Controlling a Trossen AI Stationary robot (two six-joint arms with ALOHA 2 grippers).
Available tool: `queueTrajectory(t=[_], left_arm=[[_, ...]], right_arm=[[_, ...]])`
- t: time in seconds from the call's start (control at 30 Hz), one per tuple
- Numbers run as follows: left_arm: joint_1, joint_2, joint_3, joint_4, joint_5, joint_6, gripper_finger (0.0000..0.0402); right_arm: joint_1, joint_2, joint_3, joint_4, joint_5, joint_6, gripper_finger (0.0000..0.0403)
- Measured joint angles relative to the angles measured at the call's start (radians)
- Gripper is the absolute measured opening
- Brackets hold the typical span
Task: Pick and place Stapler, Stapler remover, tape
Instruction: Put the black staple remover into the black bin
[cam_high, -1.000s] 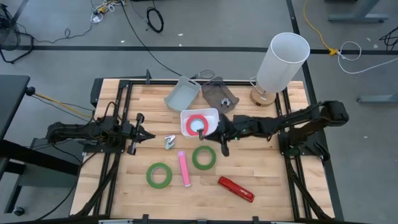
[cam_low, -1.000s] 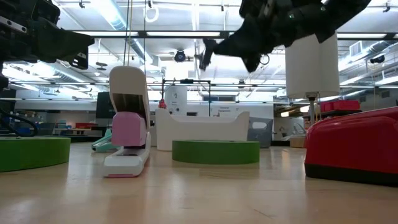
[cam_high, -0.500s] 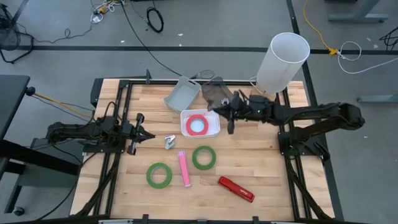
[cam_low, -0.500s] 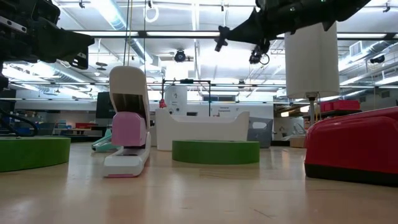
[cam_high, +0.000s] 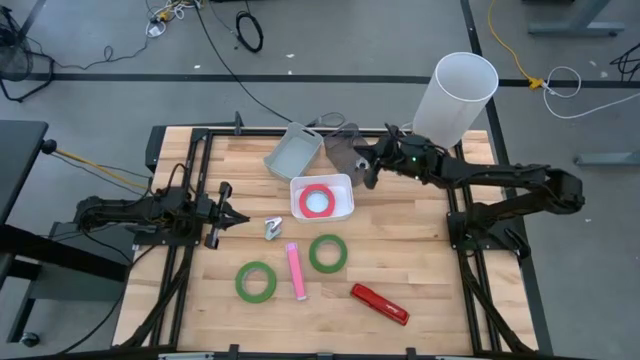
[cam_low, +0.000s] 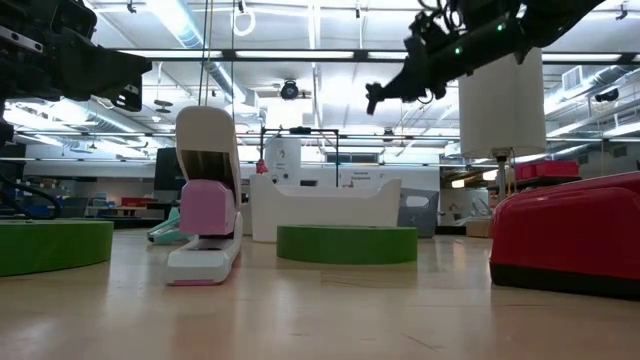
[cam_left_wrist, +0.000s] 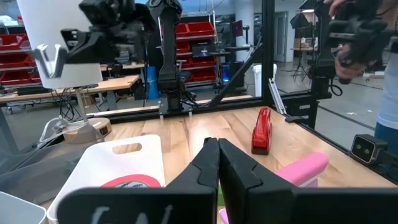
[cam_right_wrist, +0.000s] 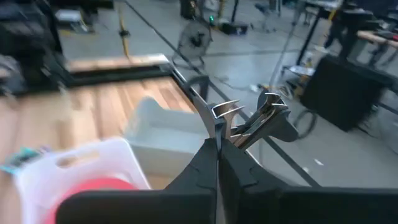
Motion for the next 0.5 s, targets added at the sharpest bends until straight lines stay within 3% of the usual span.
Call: queueTrajectory(t=[0.5], left_arm=[[0.0,0.0,0.0,0.0,0.0,0.0,0.0007]], right_arm=[[-0.126,0.166,0.0,-0.035,-0.001,-0.008,0.0002]])
